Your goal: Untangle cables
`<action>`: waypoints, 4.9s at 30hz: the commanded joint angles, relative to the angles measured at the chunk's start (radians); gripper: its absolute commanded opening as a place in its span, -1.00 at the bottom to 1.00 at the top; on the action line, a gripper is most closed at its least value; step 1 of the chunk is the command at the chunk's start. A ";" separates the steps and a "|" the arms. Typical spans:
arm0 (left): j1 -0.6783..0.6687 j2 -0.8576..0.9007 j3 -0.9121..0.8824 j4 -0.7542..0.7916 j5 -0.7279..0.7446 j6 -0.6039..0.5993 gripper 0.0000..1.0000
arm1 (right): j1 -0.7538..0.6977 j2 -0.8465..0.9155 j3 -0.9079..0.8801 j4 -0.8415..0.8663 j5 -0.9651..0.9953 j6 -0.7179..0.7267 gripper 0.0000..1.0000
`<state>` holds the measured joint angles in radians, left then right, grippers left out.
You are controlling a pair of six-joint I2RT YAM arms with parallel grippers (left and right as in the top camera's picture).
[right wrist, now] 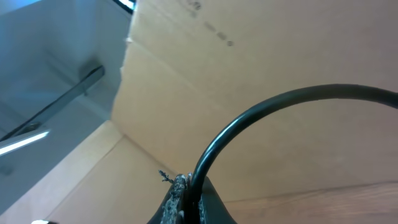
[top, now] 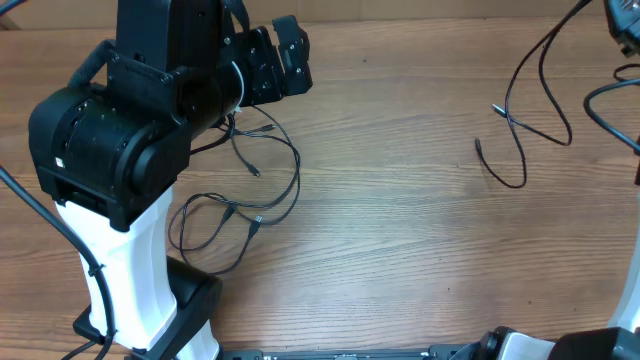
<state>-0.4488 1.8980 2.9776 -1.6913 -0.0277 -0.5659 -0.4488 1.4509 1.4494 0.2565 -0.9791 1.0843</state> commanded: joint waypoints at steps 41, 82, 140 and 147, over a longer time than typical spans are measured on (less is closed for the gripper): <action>0.005 -0.013 0.002 0.002 -0.013 0.021 0.99 | -0.292 0.356 0.021 -0.581 0.972 -0.819 -0.92; 0.005 -0.013 0.002 0.002 -0.013 0.021 0.99 | -0.362 0.480 0.017 -0.690 0.058 -0.858 1.00; 0.005 -0.013 0.002 0.002 -0.013 0.021 0.99 | 0.955 0.664 0.016 -0.353 0.376 -0.841 1.00; 0.005 -0.013 0.002 0.002 -0.013 0.021 0.99 | 0.958 0.697 0.016 -0.323 0.402 -0.841 0.59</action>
<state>-0.4488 1.8980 2.9776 -1.6909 -0.0280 -0.5659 0.5083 2.1193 1.4528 -0.0780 -0.5941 0.2314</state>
